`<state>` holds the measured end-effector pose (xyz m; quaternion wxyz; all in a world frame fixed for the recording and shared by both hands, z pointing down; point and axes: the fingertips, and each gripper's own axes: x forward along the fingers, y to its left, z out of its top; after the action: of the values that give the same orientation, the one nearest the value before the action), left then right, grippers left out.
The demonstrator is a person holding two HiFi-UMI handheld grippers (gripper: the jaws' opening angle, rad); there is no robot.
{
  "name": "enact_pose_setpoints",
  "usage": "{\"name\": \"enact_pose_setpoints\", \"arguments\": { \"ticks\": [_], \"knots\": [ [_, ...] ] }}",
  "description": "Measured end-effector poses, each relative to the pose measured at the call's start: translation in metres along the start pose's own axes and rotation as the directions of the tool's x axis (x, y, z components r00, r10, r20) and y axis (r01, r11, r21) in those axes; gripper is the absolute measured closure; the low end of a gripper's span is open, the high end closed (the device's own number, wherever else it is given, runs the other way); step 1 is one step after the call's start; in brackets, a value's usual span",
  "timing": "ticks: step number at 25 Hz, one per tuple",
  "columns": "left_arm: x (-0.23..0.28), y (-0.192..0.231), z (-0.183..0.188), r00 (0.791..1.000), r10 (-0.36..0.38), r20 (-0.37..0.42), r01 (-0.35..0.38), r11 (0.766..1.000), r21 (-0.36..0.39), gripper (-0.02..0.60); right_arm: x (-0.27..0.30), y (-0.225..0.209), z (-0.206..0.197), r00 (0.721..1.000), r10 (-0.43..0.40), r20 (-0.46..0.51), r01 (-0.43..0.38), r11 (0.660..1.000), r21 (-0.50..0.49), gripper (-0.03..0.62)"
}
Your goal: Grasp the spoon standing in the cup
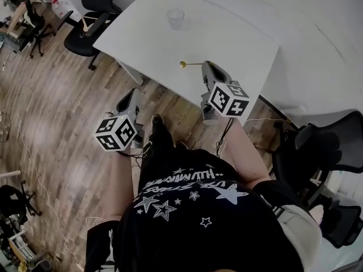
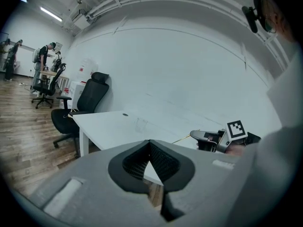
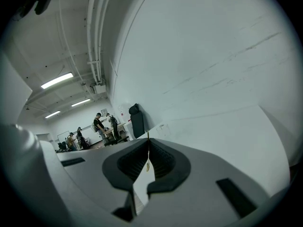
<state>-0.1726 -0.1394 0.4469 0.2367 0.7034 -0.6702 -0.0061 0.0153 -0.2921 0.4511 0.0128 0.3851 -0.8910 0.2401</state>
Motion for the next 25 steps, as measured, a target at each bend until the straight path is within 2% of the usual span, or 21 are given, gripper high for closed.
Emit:
{"name": "enact_pose_setpoints", "arguments": {
  "ticks": [6,13,20,25],
  "knots": [
    [-0.015,0.007,-0.021,0.998,0.048,-0.037,-0.049,0.999,-0.017,0.575,0.001,0.002,-0.023,0.998,0.027,-0.056,-0.026,1.0,0.012,0.577],
    [-0.027,0.02,-0.032,0.996,0.08,-0.045,-0.082,0.996,-0.044,0.575,0.016,0.011,-0.043,0.994,0.043,-0.102,-0.042,0.999,0.016,0.579],
    [-0.056,0.029,-0.054,0.994,0.103,-0.046,-0.107,0.99,-0.093,0.575,0.009,0.036,-0.054,0.991,0.08,-0.11,-0.078,0.997,0.023,0.58],
    [-0.08,0.023,-0.061,0.995,0.097,-0.025,-0.099,0.989,-0.107,0.575,-0.014,0.055,-0.058,0.991,0.086,-0.103,-0.086,0.996,0.009,0.58]
  ]
}}
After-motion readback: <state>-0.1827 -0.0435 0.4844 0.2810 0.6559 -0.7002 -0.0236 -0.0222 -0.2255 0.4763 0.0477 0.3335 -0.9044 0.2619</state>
